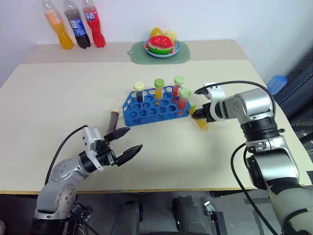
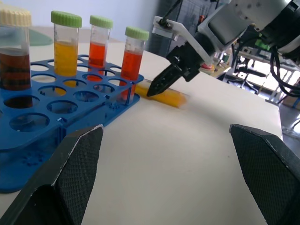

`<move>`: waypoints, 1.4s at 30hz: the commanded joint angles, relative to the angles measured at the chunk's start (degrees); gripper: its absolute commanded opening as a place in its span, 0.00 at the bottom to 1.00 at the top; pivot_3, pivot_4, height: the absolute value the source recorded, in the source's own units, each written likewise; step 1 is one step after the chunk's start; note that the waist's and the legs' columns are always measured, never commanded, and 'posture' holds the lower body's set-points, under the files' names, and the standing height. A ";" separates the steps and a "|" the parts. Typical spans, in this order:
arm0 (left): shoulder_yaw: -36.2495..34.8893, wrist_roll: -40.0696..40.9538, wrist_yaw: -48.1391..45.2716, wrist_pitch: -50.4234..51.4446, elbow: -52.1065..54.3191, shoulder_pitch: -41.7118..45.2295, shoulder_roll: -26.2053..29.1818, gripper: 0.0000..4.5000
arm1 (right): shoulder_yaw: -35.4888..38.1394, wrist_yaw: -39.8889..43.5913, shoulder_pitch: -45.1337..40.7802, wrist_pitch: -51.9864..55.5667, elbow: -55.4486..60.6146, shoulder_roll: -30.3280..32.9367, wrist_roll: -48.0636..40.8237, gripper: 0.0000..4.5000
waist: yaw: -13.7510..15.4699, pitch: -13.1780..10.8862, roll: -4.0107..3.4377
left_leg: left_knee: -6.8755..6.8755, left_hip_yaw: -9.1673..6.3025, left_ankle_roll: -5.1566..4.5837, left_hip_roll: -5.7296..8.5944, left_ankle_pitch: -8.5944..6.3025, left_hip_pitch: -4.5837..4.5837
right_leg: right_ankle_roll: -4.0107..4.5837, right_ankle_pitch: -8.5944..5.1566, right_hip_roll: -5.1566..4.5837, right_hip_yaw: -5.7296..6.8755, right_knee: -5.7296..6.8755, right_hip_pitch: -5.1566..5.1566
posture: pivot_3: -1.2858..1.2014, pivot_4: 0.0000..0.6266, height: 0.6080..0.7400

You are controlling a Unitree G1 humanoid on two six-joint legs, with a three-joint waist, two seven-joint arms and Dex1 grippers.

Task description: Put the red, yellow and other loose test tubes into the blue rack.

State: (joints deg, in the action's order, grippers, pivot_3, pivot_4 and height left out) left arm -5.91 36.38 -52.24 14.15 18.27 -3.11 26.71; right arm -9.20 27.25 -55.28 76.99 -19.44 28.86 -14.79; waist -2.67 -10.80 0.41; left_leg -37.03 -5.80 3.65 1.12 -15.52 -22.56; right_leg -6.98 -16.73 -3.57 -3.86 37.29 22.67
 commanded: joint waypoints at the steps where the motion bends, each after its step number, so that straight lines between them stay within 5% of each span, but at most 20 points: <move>1: -1.03 0.24 -0.05 -1.36 2.14 0.06 0.25 1.00 | -3.06 2.68 3.54 -6.67 4.33 3.61 1.95 0.18 | 0.10 0.01 0.01 | -0.01 -0.01 0.00 0.00 0.00 0.02 | 0.00 0.00 0.00 0.00 0.00 -0.03 | 0.52 0.24 1.00; 9: -0.43 0.32 -0.84 -1.21 0.99 0.77 0.16 1.00 | 8.40 0.15 16.28 -10.04 12.87 9.75 1.74 0.18 | 1.69 0.04 0.06 | -0.03 -0.12 0.00 0.06 -0.01 0.03 | -0.02 -0.01 -0.04 0.06 -0.10 -0.20 | 0.52 0.24 1.00; 12: 0.17 0.42 -1.66 -0.89 -0.01 1.85 0.16 1.00 | 19.06 -4.84 18.79 -6.82 15.47 6.04 -0.62 0.18 | 2.14 0.04 0.08 | -0.05 -0.10 -0.02 0.09 -0.02 0.03 | -0.03 -0.02 -0.07 0.05 -0.19 -0.26 | 0.52 0.24 1.00; 16: 1.29 0.18 -2.93 -0.48 -2.19 4.36 -0.06 1.00 | 31.16 -4.93 26.55 -17.18 26.82 -3.46 -7.38 0.18 | 1.72 0.05 0.08 | 0.01 -0.14 -0.02 0.04 -0.02 0.02 | -0.02 -0.02 0.00 0.07 -0.16 -0.21 | 0.52 0.24 1.00; 24: 1.14 0.59 -4.76 0.56 -4.82 8.42 1.23 1.00 | 22.96 12.20 43.00 -34.50 41.51 -1.63 -12.28 0.18 | 0.53 -0.01 -0.02 | 0.01 -0.07 -0.02 0.01 -0.01 0.07 | -0.05 -0.03 0.01 0.03 -0.03 -0.18 | 0.52 0.24 1.00; 33: 0.33 1.22 -2.19 2.49 -1.11 7.73 1.60 1.00 | 10.46 13.20 36.32 -53.08 36.55 -12.23 -9.10 0.18 | 0.16 -0.01 -0.01 | 0.04 -0.18 -0.02 -0.03 -0.01 0.15 | -0.05 -0.04 0.03 0.03 -0.02 -0.20 | 0.52 0.24 1.00; 42: -1.73 1.57 1.41 2.43 3.51 2.81 1.05 1.00 | 6.58 12.00 26.58 -74.38 15.45 -25.56 -4.69 0.18 | 0.15 -0.02 -0.02 | 0.05 -0.33 0.01 -0.01 0.00 0.15 | -0.04 -0.03 0.01 0.03 -0.01 -0.16 | 0.52 0.24 1.00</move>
State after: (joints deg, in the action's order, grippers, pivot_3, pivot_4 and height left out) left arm -6.39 36.98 -51.43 17.11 19.29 0.10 27.93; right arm -2.89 39.71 -26.93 7.22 -2.09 4.43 -20.15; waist -2.52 -10.82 0.39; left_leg -36.97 -6.13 3.66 1.11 -15.53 -22.41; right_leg -7.01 -16.76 -3.56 -3.82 37.27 22.52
